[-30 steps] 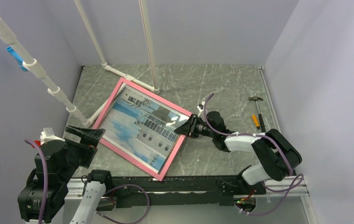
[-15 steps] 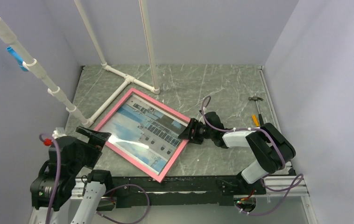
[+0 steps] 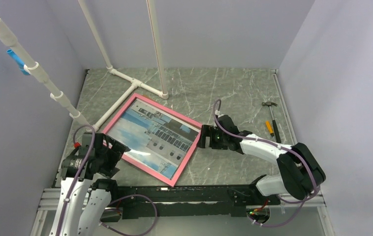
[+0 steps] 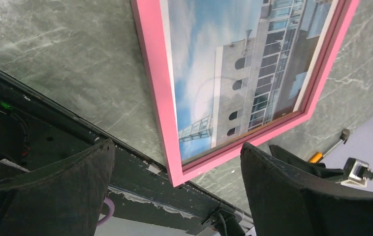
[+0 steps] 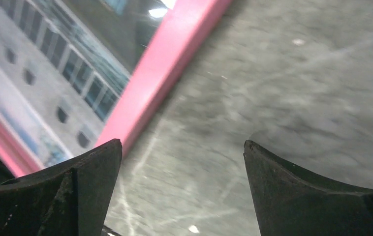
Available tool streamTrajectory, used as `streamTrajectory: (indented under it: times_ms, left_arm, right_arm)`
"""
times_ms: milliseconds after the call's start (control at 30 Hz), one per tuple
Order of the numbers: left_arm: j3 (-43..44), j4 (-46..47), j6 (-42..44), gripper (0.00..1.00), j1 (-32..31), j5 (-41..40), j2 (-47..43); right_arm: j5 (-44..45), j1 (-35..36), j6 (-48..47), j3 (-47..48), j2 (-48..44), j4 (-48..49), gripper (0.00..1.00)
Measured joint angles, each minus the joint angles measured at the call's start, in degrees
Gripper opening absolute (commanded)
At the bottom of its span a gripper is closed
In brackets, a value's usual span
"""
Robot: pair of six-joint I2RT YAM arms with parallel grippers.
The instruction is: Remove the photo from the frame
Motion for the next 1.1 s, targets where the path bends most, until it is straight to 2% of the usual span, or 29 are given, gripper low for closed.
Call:
streamTrajectory:
  times_ms: [167, 300, 467, 700, 900, 1100]
  left_arm:
    - [-3.4, 1.9, -1.1, 0.98, 0.0, -0.1, 0.8]
    - [-6.8, 4.6, -2.7, 0.95, 0.0, 0.0, 4.9]
    - [-10.6, 8.7, -4.4, 0.99, 0.0, 0.8, 10.1]
    - [-14.1, 14.5, -4.9, 1.00, 0.0, 3.4, 17.6]
    - [-15.4, 18.6, -5.1, 0.89, 0.0, 4.6, 23.9]
    - [-17.9, 21.0, -6.6, 0.74, 0.0, 4.6, 23.9]
  right_arm:
    - [6.6, 0.6, -7.8, 2.0, -2.7, -9.6, 0.88]
    - [9.8, 1.4, -16.4, 8.5, -1.0, -11.5, 0.87]
    - [10.1, 1.6, -28.4, 22.4, 8.7, -9.9, 0.81]
    - [2.5, 1.6, -38.8, 40.4, 27.7, -9.1, 0.74]
    - [-1.6, 1.6, -42.1, 48.9, 38.4, -10.2, 0.62]
    - [-4.3, 1.6, -43.9, 49.4, 40.3, -10.9, 0.42]
